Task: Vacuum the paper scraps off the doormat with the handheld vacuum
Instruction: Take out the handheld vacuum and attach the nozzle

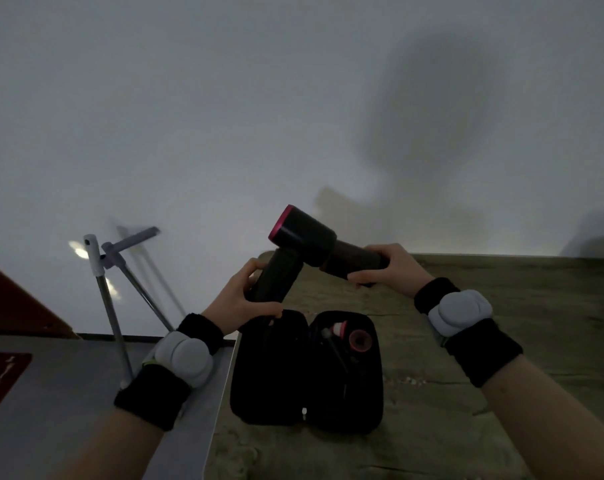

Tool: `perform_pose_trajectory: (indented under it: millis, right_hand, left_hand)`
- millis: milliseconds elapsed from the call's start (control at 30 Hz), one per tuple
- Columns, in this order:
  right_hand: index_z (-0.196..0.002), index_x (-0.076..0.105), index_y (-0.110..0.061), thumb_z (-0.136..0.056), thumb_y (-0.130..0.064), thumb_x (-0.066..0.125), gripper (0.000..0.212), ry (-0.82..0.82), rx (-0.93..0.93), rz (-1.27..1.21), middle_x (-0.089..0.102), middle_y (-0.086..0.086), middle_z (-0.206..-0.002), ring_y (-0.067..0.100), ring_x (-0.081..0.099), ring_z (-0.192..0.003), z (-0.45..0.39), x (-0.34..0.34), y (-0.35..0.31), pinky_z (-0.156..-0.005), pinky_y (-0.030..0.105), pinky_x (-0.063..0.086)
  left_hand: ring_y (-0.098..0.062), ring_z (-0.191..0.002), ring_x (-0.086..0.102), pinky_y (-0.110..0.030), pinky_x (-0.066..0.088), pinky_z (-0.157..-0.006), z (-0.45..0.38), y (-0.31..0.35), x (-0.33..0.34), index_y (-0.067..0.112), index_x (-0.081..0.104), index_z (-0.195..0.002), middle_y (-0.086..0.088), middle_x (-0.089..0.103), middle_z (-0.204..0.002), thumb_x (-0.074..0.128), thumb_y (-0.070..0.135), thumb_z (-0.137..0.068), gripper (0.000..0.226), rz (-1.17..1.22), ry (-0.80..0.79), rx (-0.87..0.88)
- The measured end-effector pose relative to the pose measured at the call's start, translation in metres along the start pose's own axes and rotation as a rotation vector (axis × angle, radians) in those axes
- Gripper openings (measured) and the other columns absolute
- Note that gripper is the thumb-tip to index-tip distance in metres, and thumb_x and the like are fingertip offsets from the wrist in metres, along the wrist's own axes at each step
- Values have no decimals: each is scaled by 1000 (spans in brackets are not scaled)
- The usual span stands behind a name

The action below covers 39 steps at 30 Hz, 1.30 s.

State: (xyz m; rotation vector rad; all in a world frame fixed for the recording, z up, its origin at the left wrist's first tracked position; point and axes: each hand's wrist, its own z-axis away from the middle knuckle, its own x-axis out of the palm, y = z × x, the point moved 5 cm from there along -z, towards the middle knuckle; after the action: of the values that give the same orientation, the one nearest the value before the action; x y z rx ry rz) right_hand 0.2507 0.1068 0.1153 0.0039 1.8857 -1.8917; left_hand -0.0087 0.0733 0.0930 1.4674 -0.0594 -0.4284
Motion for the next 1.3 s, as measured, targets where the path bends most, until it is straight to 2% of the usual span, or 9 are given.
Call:
perform_pose_trajectory:
  millis: [133, 233, 367, 600, 767, 833, 900, 1000, 1300]
  right_hand:
    - [-86, 67, -12, -71, -15, 80, 20, 31, -59, 32, 68, 10, -75, 12, 64, -65, 4, -6, -15, -60, 19, 50]
    - [-90, 63, -13, -69, -15, 84, 30, 39, -107, 203, 62, -3, -78, 4, 59, -69, 0, -7, -20, -62, 15, 46]
    - [-95, 56, -17, -67, -26, 84, 40, 45, -117, 523, 60, -2, -87, 20, 58, -81, -7, -2, -19, -69, 32, 46]
    - [-108, 60, -18, -68, -29, 77, 45, 426, -268, 764, 66, 0, -97, 23, 61, -84, 7, -9, -37, -65, 26, 36]
    - [-107, 62, -12, -64, -24, 81, 49, 597, -449, 833, 68, 3, -94, 25, 64, -76, 19, -9, -43, -60, 28, 46]
    - [-103, 63, -10, -63, -23, 81, 46, 670, -508, 916, 66, 5, -88, 25, 61, -68, 20, -9, -49, -54, 28, 47]
    - [-101, 63, -7, -61, -18, 81, 45, 719, -526, 963, 64, 7, -84, 25, 59, -63, 19, -10, -53, -53, 24, 42]
    - [-99, 63, -6, -55, -13, 82, 48, 746, -526, 1038, 63, 8, -82, 26, 56, -61, 16, -14, -57, -54, 21, 33]
    - [-105, 61, -6, -60, -1, 76, 47, 810, -554, 1186, 60, 15, -92, 33, 55, -74, 11, -24, -62, -64, 35, 46]
  left_hand:
    - [-26, -72, 67, -34, 56, -65, 0, 15, 10, 20, 43, -123, -20, 66, -101, 71, -11, -73, 65, -3, -103, 21]
    - [-16, -73, 65, -32, 56, -67, -5, 21, 16, 22, 41, -129, -10, 63, -91, 74, 1, -61, 79, -160, -83, 20]
    - [-4, -66, 60, -22, 50, -62, -5, 32, 27, 17, 44, -125, 1, 57, -88, 72, 15, -52, 79, -237, -59, 35]
    - [-23, -71, 62, -41, 56, -70, -6, 39, 45, 17, 48, -115, -6, 60, -86, 75, 29, -45, 76, -122, 23, 43]
    - [-25, -65, 62, -37, 53, -64, -10, 43, 46, 16, 51, -113, -10, 58, -83, 81, 23, -51, 70, -86, 72, 22]
    - [-28, -60, 61, -40, 53, -61, -10, 43, 50, 16, 52, -106, -13, 56, -79, 78, 6, -60, 54, -22, 67, -10]
    - [-31, -56, 60, -40, 53, -58, -11, 44, 56, 16, 51, -99, -16, 54, -77, 72, -5, -65, 45, 19, 69, -30]
    - [-34, -62, 60, -43, 55, -62, -12, 46, 61, 17, 51, -96, -16, 55, -78, 72, 3, -59, 45, 20, 82, -42]
    - [-22, -47, 61, -35, 55, -51, -9, 52, 98, 9, 46, -103, -11, 56, -70, 66, -13, -75, 41, 153, 155, -35]
